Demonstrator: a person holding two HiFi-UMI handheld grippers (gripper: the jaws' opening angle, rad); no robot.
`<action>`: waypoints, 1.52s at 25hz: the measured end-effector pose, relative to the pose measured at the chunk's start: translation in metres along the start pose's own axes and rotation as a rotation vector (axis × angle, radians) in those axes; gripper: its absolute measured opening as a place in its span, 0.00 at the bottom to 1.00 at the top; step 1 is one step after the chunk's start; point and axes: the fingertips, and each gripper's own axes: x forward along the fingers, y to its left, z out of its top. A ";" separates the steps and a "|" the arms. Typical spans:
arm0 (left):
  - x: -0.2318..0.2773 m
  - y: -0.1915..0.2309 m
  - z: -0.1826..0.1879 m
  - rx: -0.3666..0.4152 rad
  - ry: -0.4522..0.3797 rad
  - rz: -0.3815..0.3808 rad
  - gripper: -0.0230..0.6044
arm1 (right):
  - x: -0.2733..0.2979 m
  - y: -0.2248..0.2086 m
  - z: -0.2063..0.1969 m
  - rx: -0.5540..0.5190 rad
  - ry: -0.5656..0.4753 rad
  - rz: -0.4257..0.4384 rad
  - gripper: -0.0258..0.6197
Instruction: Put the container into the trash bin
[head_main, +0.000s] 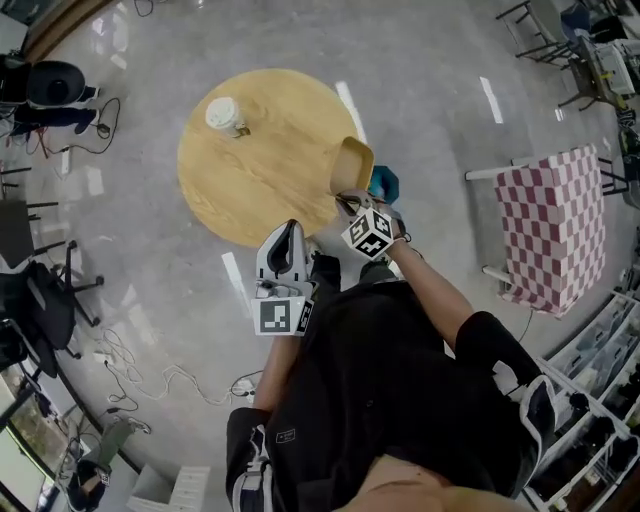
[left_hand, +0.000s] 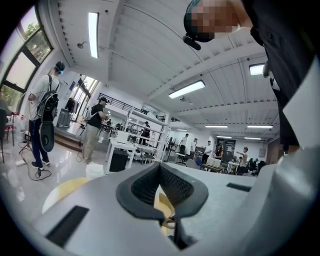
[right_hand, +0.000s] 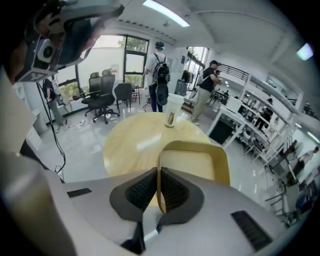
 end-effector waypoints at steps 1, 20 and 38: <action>0.004 -0.011 0.000 0.004 -0.001 -0.016 0.05 | -0.013 -0.007 -0.005 0.042 -0.021 -0.021 0.10; 0.055 -0.215 -0.023 0.068 0.005 -0.224 0.05 | -0.215 -0.082 -0.131 0.467 -0.312 -0.257 0.10; 0.099 -0.319 -0.054 0.091 0.055 -0.212 0.05 | -0.261 -0.114 -0.199 0.498 -0.381 -0.197 0.10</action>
